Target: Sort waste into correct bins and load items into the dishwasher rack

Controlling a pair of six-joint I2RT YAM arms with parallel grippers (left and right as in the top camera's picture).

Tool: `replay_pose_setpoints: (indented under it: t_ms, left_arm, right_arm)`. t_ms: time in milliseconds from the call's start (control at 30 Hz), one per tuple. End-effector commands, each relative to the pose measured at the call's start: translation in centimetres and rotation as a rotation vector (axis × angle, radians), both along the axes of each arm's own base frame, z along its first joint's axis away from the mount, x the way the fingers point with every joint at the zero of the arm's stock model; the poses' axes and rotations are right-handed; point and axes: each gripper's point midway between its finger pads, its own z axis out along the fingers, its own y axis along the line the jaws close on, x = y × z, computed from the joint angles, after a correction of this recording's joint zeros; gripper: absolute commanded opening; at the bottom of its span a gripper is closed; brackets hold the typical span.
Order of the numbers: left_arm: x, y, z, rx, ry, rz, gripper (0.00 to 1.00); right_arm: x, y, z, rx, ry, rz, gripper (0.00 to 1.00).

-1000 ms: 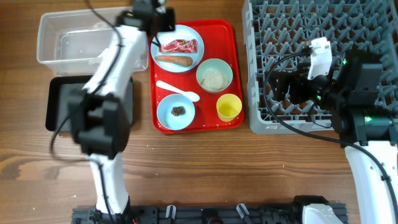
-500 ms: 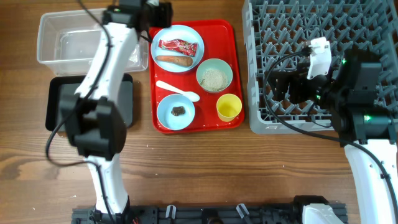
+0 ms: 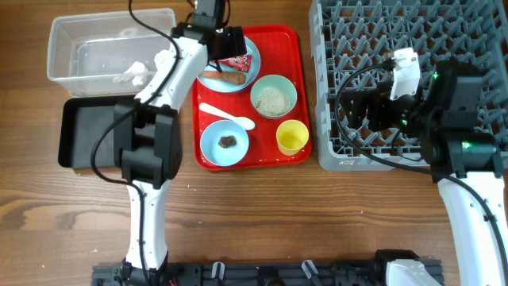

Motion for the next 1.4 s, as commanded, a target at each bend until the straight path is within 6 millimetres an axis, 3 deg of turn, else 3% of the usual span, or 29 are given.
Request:
replay_pose_setpoints:
  t_ms: [0, 400, 533, 600, 633, 667, 733, 933, 1033, 1200, 1367]
  left_arm:
    - [0.0, 0.8, -1.9, -0.001, 0.026, 0.17, 0.98]
    - [0.1, 0.6, -5.8, -0.006, 0.066, 0.203, 0.98]
    - [0.3, 0.5, -6.5, -0.006, 0.064, 0.203, 0.94]
    - [0.3, 0.5, -7.1, -0.005, 0.067, 0.203, 0.81]
    - [0.3, 0.5, -7.2, -0.004, 0.069, 0.203, 0.67]
    - [0.3, 0.5, -7.5, -0.003, 0.073, 0.203, 0.41]
    - [0.2, 0.5, -7.7, -0.002, 0.076, 0.203, 0.07]
    - [0.5, 0.5, -6.6, 0.016, 0.053, 0.161, 0.04]
    - [1.0, 0.6, -4.3, 0.013, 0.014, 0.147, 0.04]
    - [1.6, 1.2, 3.4, -0.031, -0.102, 0.159, 0.04]
    - [0.8, 3.6, 11.9, -0.068, -0.214, 0.196, 0.04]
  right_arm:
    - [0.2, 0.4, 0.7, 0.016, -0.01, 0.011, 0.99]
    - [0.4, 0.4, 0.4, 0.016, 0.002, 0.011, 0.99]
    - [0.4, 0.4, 0.3, 0.016, 0.002, 0.011, 0.99]
    - [0.4, 0.4, 0.3, 0.016, 0.002, 0.011, 0.99]
    - [0.4, 0.4, 0.4, 0.016, 0.002, 0.012, 0.99]
    - [0.4, 0.4, 0.3, 0.016, 0.003, 0.011, 0.99]
    - [0.4, 0.4, 0.3, 0.016, 0.003, 0.011, 0.99]
    - [0.4, 0.4, 0.4, 0.016, 0.0, 0.011, 0.99]
    - [0.4, 0.4, 0.4, 0.016, 0.0, 0.011, 0.99]
    - [0.4, 0.4, 0.4, 0.016, 0.0, 0.012, 0.99]
    - [0.4, 0.4, 0.4, 0.016, 0.0, 0.012, 0.99]
